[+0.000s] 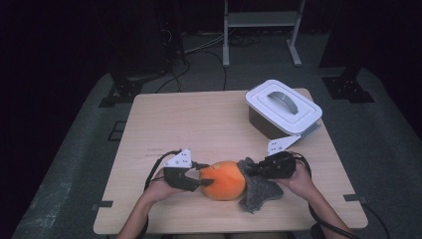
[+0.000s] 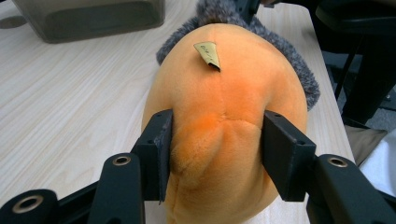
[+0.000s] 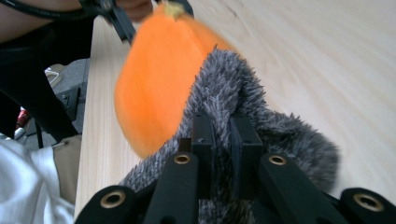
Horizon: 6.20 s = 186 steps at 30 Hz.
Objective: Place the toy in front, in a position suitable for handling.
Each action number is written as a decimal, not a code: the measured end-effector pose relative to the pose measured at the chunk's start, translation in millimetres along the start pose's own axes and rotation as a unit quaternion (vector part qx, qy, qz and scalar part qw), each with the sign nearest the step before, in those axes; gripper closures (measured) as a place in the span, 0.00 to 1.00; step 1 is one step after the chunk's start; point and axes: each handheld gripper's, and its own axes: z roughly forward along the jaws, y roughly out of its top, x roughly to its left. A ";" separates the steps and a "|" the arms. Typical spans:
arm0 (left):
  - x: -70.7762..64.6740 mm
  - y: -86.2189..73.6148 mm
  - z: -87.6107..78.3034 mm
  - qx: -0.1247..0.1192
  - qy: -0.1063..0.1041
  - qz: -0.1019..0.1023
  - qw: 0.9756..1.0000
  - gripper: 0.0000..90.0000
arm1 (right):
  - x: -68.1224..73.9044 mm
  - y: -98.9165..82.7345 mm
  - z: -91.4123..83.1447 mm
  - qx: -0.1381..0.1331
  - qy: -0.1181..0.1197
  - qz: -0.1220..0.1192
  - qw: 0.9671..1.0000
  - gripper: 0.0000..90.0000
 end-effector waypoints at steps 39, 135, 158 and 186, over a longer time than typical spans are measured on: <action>1.9 -5.9 -0.2 -0.009 -0.008 -0.014 1.000 0.49 | 3.3 3.1 4.0 -0.028 0.012 0.005 1.000 0.90; -9.4 31.2 -5.3 0.011 0.011 -0.021 1.000 0.52 | 16.8 17.2 1.9 -0.022 -0.021 -0.027 0.999 0.89; -3.1 15.0 8.8 -0.043 0.013 -0.043 0.998 0.17 | 20.0 16.3 3.4 -0.027 -0.011 -0.029 0.999 0.90; -4.9 20.9 15.6 -0.022 0.012 -0.041 0.999 0.17 | 27.0 24.5 -1.9 -0.047 -0.035 -0.051 0.997 0.90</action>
